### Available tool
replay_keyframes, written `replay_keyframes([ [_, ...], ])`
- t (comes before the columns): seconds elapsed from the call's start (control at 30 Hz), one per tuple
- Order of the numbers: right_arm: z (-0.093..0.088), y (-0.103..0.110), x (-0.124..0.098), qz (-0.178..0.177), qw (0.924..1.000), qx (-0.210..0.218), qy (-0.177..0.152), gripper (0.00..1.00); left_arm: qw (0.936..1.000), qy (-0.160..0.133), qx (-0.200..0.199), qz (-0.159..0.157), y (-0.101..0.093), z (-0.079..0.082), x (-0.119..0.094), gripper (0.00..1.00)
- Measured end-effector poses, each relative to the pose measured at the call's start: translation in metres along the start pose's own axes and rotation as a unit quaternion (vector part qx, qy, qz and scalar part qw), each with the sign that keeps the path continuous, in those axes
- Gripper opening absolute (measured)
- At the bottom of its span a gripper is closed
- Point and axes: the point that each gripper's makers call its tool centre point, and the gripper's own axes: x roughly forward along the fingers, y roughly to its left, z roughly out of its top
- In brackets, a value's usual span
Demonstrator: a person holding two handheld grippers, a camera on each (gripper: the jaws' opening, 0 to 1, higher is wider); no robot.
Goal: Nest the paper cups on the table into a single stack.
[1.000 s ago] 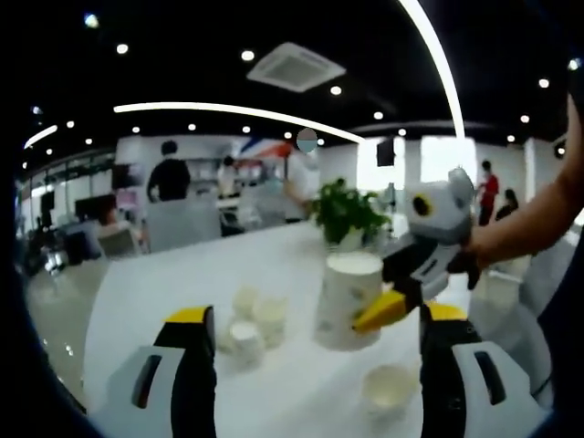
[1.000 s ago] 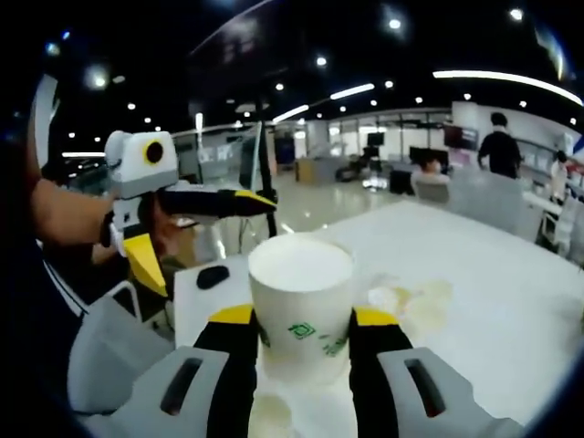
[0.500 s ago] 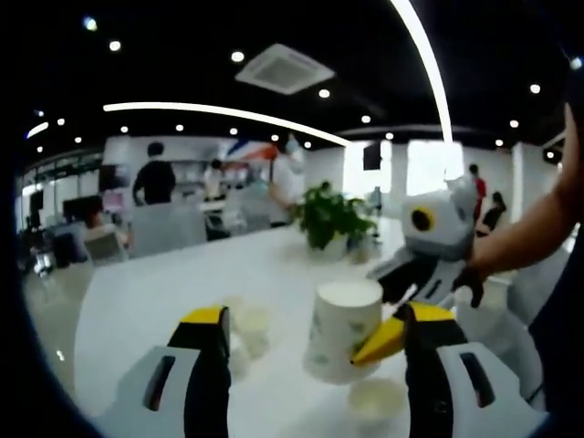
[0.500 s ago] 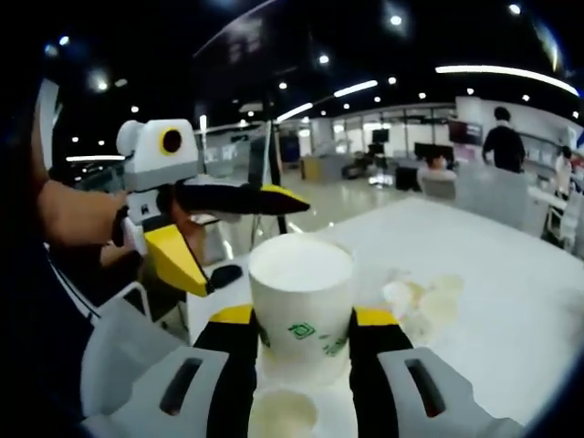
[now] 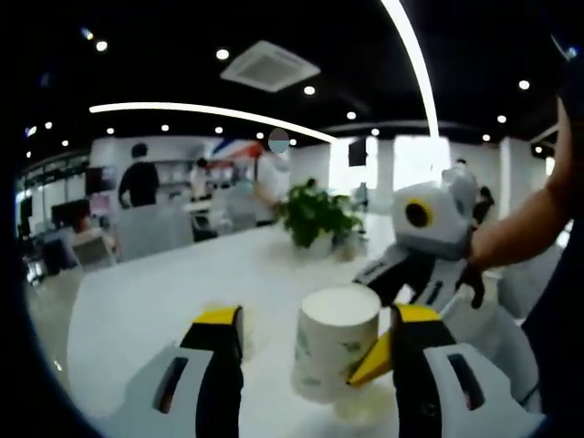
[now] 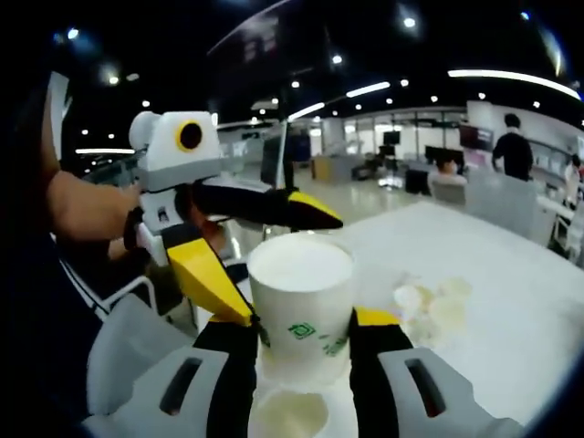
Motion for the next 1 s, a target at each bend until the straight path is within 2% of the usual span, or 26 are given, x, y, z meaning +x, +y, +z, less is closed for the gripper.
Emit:
replay_keyframes([
  [0.33, 0.003, 0.006, -0.001, 0.012, 0.9999, -0.011, 0.0, 0.36, 0.9998, 0.005, 0.002, -0.02, -0.008, -0.001, 0.005, 0.49],
  [0.47, 0.003, 0.011, -0.001, 0.02, 0.9996, -0.021, 0.002, 0.36, 0.9996, 0.003, 0.0, -0.027, -0.011, 0.0, 0.006, 0.49],
  [0.7, 0.004, 0.012, -0.002, 0.026, 0.9995, -0.02, -0.002, 0.36, 0.9989, -0.001, -0.006, -0.047, -0.019, 0.001, 0.007, 0.4],
  [1.0, 0.004, 0.011, -0.005, 0.024, 0.9995, -0.019, -0.007, 0.38, 0.9986, -0.011, -0.001, -0.052, -0.023, 0.003, 0.008, 0.38],
])
